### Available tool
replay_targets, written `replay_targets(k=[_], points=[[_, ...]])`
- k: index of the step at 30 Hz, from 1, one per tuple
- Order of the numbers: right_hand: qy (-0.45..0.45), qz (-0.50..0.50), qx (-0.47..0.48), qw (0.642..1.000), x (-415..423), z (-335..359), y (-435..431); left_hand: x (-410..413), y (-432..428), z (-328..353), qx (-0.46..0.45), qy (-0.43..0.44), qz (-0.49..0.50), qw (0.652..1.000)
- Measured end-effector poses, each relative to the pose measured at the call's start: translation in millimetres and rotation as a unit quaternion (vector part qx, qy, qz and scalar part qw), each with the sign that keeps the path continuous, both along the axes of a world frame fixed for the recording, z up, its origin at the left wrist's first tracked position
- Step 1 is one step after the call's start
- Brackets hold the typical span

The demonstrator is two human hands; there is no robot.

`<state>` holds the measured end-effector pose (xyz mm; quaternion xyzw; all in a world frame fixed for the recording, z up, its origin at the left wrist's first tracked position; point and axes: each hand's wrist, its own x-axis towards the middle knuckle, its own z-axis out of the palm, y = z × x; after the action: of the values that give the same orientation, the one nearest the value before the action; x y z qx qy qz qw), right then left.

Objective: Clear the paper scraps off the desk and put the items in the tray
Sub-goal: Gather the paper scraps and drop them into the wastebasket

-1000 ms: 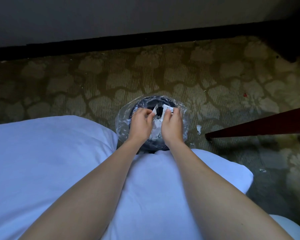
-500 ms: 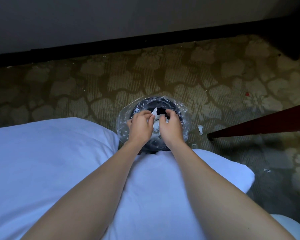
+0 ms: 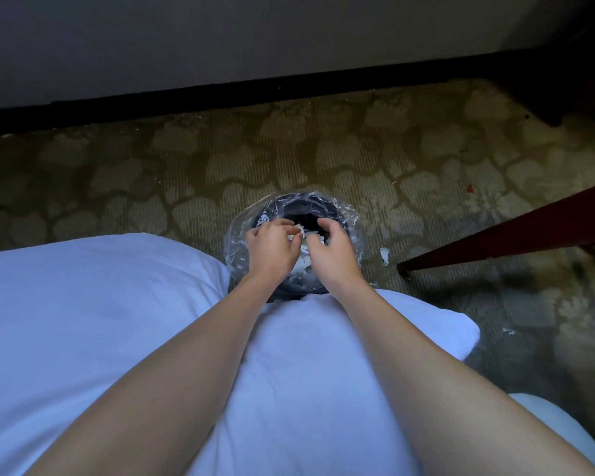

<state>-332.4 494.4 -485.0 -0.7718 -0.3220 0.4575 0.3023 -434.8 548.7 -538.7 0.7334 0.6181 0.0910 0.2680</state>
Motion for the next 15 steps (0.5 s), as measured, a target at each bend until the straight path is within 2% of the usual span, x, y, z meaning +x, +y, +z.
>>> replay_targets(k=[5,9,15], points=[[0.003,-0.001,0.020,1.000,11,29,-24,-2,-10,21,-0.012,0.028,-0.068,0.997],[-0.025,0.007,0.023,0.999,23,63,-48,-7,-21,58,0.034,0.005,-0.098,0.995],[-0.093,0.046,0.082,0.991,36,135,-88,-8,-52,124,0.090,-0.030,-0.136,0.986]])
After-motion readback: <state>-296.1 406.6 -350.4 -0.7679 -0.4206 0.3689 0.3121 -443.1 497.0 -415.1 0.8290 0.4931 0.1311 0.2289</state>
